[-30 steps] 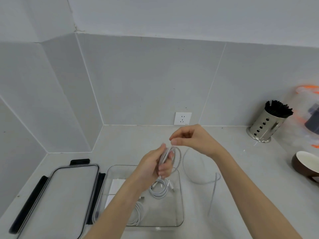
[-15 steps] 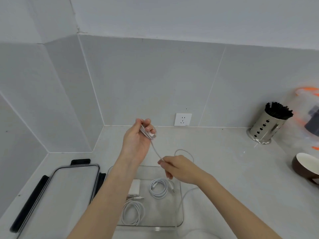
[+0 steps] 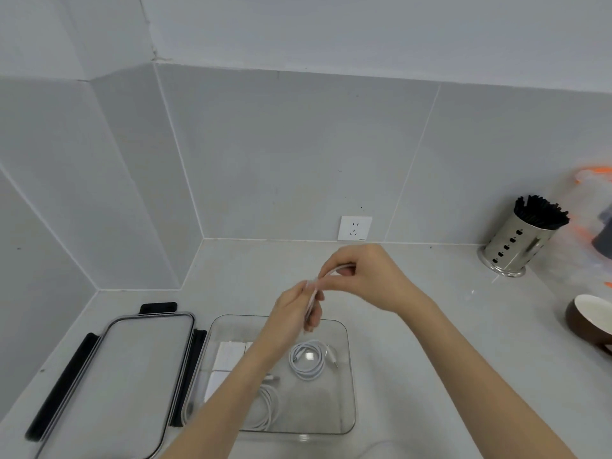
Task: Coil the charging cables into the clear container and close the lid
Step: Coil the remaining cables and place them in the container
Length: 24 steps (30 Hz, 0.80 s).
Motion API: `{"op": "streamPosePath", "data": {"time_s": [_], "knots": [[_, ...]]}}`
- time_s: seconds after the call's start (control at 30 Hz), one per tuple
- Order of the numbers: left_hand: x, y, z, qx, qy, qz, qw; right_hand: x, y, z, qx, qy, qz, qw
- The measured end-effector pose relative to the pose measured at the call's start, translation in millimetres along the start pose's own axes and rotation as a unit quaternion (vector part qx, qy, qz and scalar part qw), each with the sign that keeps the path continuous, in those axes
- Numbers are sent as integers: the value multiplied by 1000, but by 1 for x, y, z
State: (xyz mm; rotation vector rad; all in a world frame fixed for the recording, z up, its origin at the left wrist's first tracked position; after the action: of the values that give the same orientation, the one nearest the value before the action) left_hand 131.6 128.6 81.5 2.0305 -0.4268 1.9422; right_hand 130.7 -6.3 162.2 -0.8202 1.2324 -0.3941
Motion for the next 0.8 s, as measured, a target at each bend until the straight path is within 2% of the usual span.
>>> {"op": "streamPosePath", "data": {"time_s": [0.1,0.2,0.33,0.43,0.47,0.53,0.63,0.73,0.8], "knots": [[15,9,-10,-42,-41,-168,984,10,-3,3,0,21,183,983],[31,10,-13,-85,-56,-271,957,23,3,2,27,46,310,949],[48,7,-14,-153,-49,-406,900,35,21,2,33,74,393,916],[57,0,-5,-165,-1,-516,841,33,38,-1,-15,87,376,923],[58,-3,0,-147,14,-532,833,33,44,-3,-35,88,354,930],[57,-10,10,-76,38,-509,856,31,53,-6,-75,96,305,945],[49,-20,22,28,59,-396,916,21,59,-8,-122,91,190,970],[34,-25,28,110,68,-175,976,11,55,-9,-147,62,59,985],[23,-28,27,127,63,-20,990,8,48,-10,-154,47,-16,987]]}}
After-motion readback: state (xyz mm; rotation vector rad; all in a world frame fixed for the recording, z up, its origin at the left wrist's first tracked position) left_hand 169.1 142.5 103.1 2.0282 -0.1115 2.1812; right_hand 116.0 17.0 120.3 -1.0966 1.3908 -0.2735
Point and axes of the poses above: each hand's wrist, its own z-axis towards the middle knuckle, its own y-axis out of the palm, x = y × z, the point moved 2 cm from there along z, towards the middle knuckle, and after that the axes turned 6 degrees about -x, right-handed, at the moved point
